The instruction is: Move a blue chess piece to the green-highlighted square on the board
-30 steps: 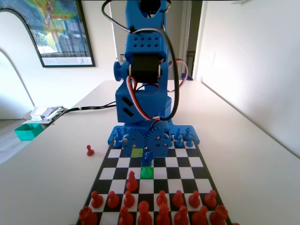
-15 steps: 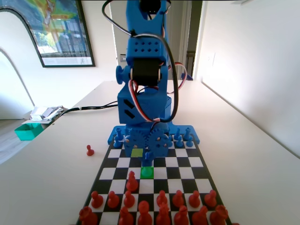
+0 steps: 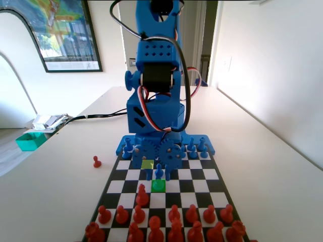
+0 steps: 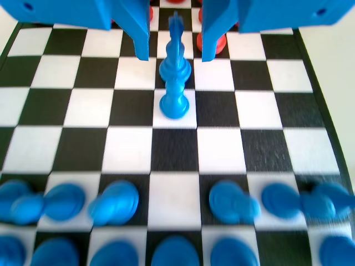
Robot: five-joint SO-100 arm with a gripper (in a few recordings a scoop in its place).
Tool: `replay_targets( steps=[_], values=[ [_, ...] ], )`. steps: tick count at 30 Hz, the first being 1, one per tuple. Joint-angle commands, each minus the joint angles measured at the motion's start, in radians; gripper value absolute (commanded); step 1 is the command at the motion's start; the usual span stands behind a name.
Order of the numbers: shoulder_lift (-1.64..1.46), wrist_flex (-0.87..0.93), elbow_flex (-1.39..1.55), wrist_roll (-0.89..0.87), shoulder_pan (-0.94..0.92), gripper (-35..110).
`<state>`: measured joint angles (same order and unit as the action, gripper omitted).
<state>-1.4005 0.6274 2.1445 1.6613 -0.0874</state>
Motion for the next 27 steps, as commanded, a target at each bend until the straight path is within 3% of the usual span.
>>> replay_targets(
  steps=[1, 10, 13, 18, 27],
  values=[
    [-0.118, 0.072, -0.061, -0.002, -0.012, 14],
    [-0.279, 0.318, -0.156, -0.006, -0.015, 10],
    [-0.354, 0.36, -0.164, 0.028, -0.014, 1],
    [-0.471, 0.377, -0.158, 0.021, -0.014, 1],
    [-0.769, 0.709, -0.212, 0.086, 0.011, 1]
  ],
)
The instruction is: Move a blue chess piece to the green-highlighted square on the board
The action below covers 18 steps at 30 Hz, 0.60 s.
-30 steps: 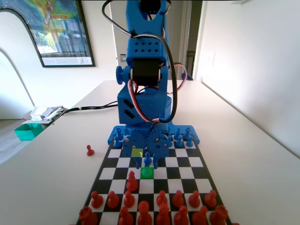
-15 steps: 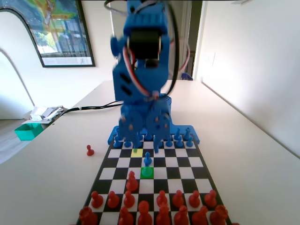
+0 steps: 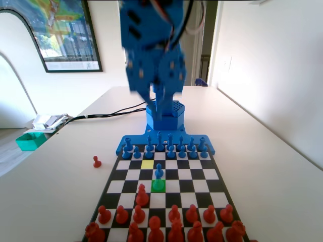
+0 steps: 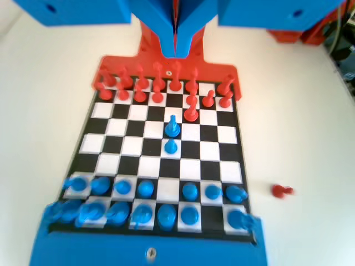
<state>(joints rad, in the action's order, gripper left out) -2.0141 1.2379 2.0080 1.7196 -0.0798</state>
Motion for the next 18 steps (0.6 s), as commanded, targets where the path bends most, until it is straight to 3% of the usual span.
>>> replay_targets(
  steps=[1, 13, 18],
  values=[
    [-0.19, 0.133, -0.081, 0.034, 0.005, 1],
    [-0.557, 0.423, -0.092, 0.041, 0.084, 1],
    [-0.716, 0.434, 0.015, 0.041, 0.097, 1]
  ],
)
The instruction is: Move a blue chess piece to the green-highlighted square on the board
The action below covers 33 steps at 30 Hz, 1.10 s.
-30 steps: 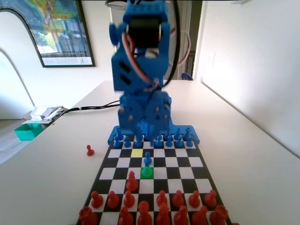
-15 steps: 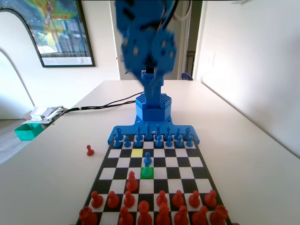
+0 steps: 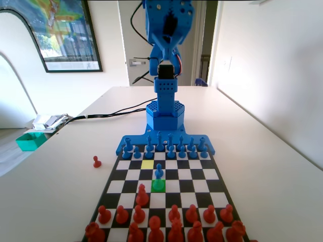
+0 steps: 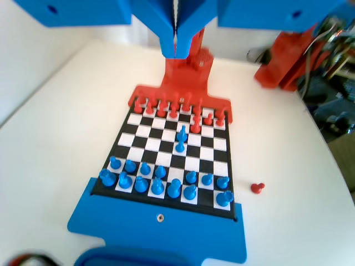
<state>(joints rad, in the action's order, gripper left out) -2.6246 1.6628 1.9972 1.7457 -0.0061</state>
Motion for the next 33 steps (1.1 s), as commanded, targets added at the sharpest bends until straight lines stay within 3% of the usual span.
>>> replay_targets(
  steps=[1, 7, 33],
  values=[
    [-0.135, 0.005, 0.052, 0.012, 0.025, 1],
    [-0.265, -0.052, 0.179, -0.009, 0.031, 1],
    [-0.433, -0.091, 0.186, -0.021, -0.025, 7]
  ],
)
